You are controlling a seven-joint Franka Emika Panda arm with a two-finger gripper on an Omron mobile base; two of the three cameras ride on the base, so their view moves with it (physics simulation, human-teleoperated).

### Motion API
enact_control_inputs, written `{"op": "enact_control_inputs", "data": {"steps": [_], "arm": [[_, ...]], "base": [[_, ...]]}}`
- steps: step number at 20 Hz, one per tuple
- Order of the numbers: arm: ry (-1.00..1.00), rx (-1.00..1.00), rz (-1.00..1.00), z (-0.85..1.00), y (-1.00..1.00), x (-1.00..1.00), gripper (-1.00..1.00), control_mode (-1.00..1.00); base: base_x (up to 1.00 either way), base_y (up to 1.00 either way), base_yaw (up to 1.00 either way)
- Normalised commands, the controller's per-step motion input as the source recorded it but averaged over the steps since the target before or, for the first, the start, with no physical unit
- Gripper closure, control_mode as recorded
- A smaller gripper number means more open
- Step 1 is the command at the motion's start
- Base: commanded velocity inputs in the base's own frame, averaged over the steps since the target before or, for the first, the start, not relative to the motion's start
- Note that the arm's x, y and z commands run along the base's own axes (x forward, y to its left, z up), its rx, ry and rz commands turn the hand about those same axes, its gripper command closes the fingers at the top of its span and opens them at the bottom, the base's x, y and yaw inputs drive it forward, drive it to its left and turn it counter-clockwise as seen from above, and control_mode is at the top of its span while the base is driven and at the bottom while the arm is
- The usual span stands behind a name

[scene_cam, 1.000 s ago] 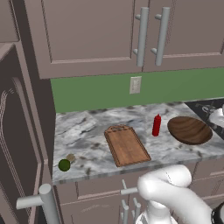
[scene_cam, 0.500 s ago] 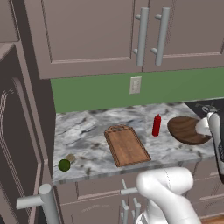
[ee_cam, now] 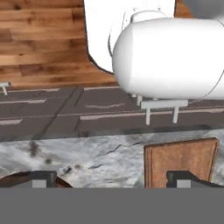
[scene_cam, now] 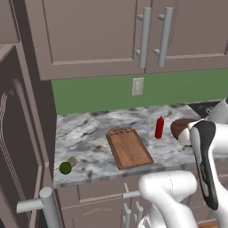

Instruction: Open the cabinet. Place the bowl and condiment on the counter. Then place the lime and garlic on the cutting board.

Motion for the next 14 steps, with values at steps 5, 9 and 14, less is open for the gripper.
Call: {"op": "enact_control_inputs", "data": {"steps": [5,9,14], "arm": [[0.00,-0.07,0.21,0.03,0.74,0.00,-1.00,-1.00],[0.00,-0.06,0.22,0.08,0.70,0.00,-1.00,-1.00],[0.01,-0.04,0.21,0.01,0.74,0.00,-1.00,-1.00]], "base": [[0.00,0.00,0.00],[0.00,0.00,0.00],[0.00,0.00,0.00]]}}
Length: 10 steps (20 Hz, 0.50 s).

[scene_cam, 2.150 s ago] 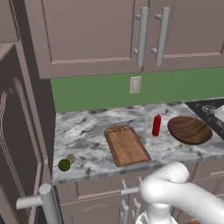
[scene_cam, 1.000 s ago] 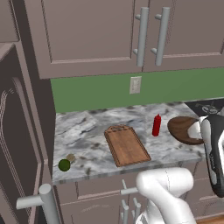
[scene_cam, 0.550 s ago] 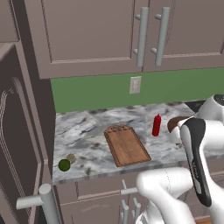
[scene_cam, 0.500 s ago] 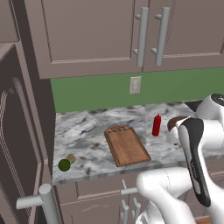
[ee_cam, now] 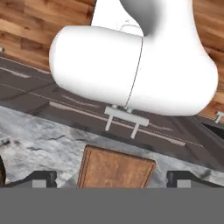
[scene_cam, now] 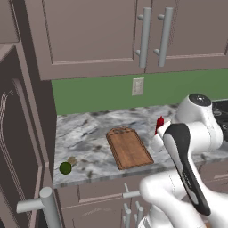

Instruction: Open the cabinet. Place the bowl and condiment on the counter. Then place the lime and garlic on the cutting board.

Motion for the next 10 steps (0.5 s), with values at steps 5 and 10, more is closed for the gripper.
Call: {"op": "enact_control_inputs", "data": {"steps": [5,10], "arm": [[0.03,0.00,0.18,-0.10,0.72,0.00,-1.00,-1.00],[0.08,0.00,0.11,-0.17,0.53,0.00,-1.00,-1.00]], "base": [[0.00,0.00,0.00],[0.00,0.00,0.00]]}}
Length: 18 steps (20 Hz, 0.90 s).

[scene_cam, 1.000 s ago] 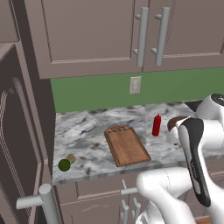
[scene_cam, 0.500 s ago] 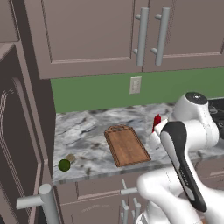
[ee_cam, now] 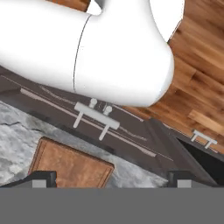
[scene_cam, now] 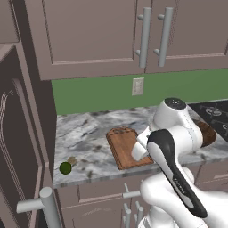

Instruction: Open the cabinet. Place the bowl and condiment on the counter. Then place the lime and garlic on the cutting board.

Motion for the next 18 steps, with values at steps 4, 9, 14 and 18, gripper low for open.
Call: {"op": "enact_control_inputs", "data": {"steps": [4,9,14,18], "arm": [[0.08,0.00,0.13,-0.14,0.37,0.00,-1.00,-1.00],[0.05,0.00,0.10,-0.15,0.47,0.00,-1.00,-1.00],[0.02,0.00,0.06,-0.07,0.55,0.00,-1.00,-1.00],[0.02,0.00,0.03,-0.09,0.43,0.00,-1.00,-1.00]], "base": [[0.00,0.00,0.00],[0.00,0.00,0.00],[0.00,0.00,0.00],[0.00,0.00,0.00]]}}
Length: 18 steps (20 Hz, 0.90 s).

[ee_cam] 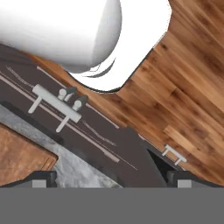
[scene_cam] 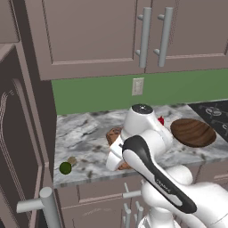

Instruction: Open the cabinet. Place the bowl and condiment on the counter. Then place the lime and garlic on the cutting board.

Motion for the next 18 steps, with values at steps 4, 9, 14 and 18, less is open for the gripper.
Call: {"op": "enact_control_inputs", "data": {"steps": [4,9,14,18], "arm": [[0.04,0.00,0.02,-0.11,0.23,0.00,-1.00,-1.00],[0.03,0.00,0.04,-0.13,0.48,0.18,-1.00,-1.00],[0.00,0.00,0.07,-0.15,0.45,0.17,-1.00,-1.00],[0.00,0.00,0.09,-0.10,0.37,0.17,-1.00,-1.00]], "base": [[0.00,0.00,0.00],[0.00,0.00,0.00],[0.00,0.00,0.00],[0.00,0.00,0.00]]}}
